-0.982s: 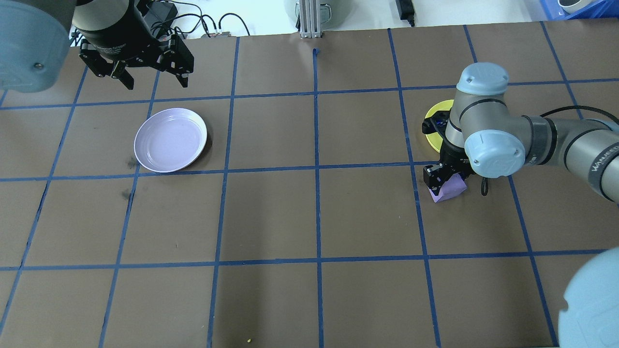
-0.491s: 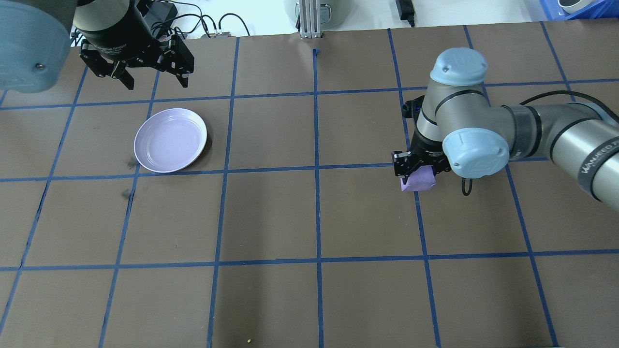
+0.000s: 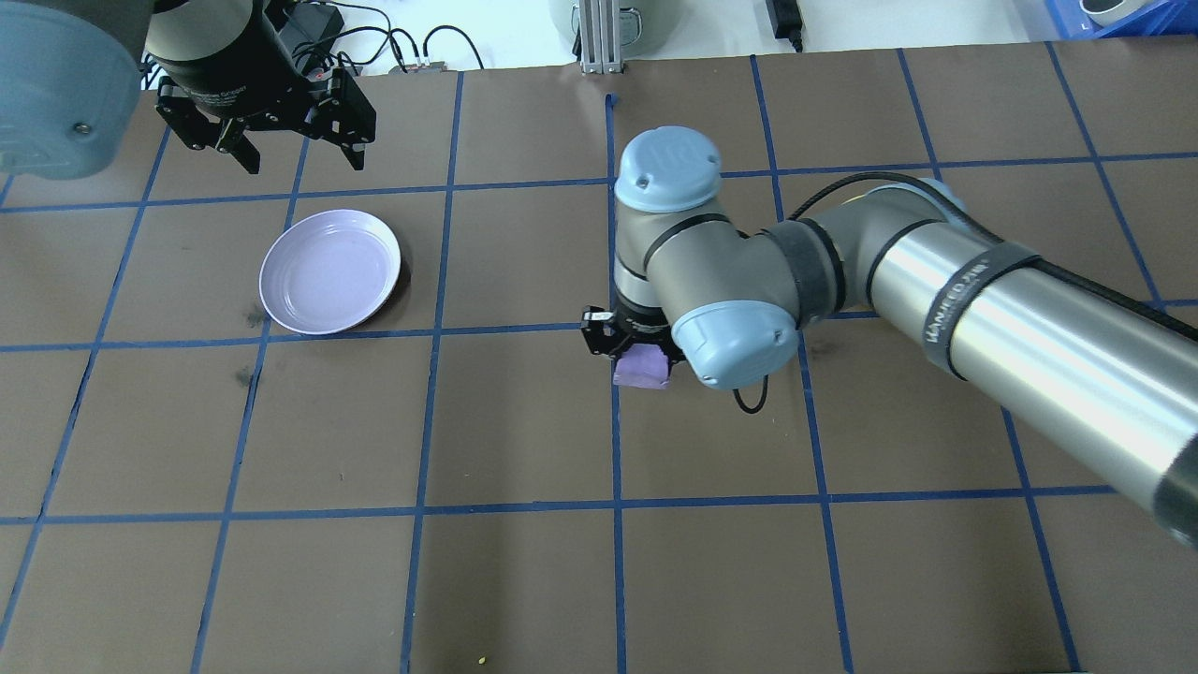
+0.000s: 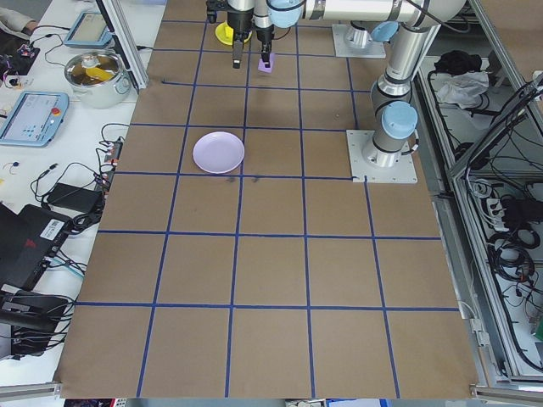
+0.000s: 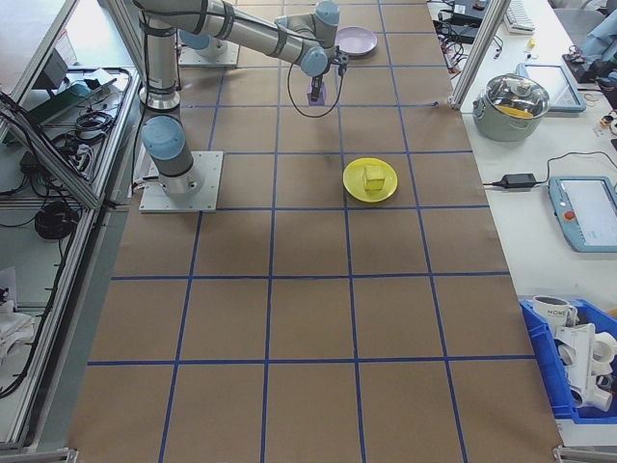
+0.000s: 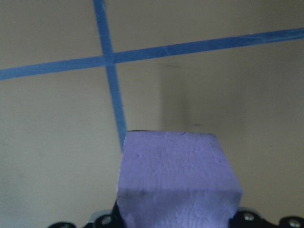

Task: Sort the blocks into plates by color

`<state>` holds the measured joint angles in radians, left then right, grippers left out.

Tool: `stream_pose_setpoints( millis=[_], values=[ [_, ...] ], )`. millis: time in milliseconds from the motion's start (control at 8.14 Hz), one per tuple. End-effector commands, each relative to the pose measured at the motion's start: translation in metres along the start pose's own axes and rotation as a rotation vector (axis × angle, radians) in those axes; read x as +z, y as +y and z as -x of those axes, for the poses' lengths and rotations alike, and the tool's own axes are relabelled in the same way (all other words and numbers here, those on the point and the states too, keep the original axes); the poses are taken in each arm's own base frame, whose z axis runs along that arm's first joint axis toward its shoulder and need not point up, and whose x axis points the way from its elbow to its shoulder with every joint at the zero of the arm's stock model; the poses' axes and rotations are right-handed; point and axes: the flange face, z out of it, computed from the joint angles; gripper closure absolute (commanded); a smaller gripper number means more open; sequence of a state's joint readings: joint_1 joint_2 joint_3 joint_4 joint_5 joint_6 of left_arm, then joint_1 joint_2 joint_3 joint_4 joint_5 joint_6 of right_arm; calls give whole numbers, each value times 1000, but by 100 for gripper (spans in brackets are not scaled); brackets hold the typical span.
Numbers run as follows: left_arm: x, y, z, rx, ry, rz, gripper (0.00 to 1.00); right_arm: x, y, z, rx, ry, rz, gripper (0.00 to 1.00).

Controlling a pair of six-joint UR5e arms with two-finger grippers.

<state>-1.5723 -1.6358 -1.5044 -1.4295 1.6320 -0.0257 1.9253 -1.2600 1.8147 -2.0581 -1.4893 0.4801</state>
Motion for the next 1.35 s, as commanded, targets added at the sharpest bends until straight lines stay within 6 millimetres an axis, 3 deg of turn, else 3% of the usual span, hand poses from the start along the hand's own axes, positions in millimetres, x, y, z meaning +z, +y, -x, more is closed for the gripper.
stream_pose_setpoints(
  millis=[0, 123, 246, 368, 614, 737, 982, 1105, 1228],
  values=[
    [3, -4, 0, 5, 4, 3, 0, 30, 15, 110, 38, -24, -24, 78],
    [7, -4, 0, 8, 1, 11, 0, 44, 14, 126, 21, -17, -20, 66],
    [10, -4, 0, 8, 1, 17, 0, 55, 11, 126, 20, -7, -10, 53],
    [9, -2, -1, -5, 1, 15, 0, 52, 12, 126, 11, -7, -14, 49],
    [10, -2, 1, -2, -1, 17, 0, 32, 2, 117, -28, -18, -47, 0],
    [9, -3, 10, -10, 1, 17, 0, 7, 0, 108, -105, -29, -75, 0],
    [12, -8, 25, -36, 2, 21, 0, -49, -24, 57, -71, -42, -93, 0],
    [15, -7, 16, -10, 9, 29, 0, -84, -35, 17, -88, -26, -97, 0],
    [24, 0, -9, 40, 77, 46, 0, -123, -45, -29, -43, -29, -111, 0]
  ],
)
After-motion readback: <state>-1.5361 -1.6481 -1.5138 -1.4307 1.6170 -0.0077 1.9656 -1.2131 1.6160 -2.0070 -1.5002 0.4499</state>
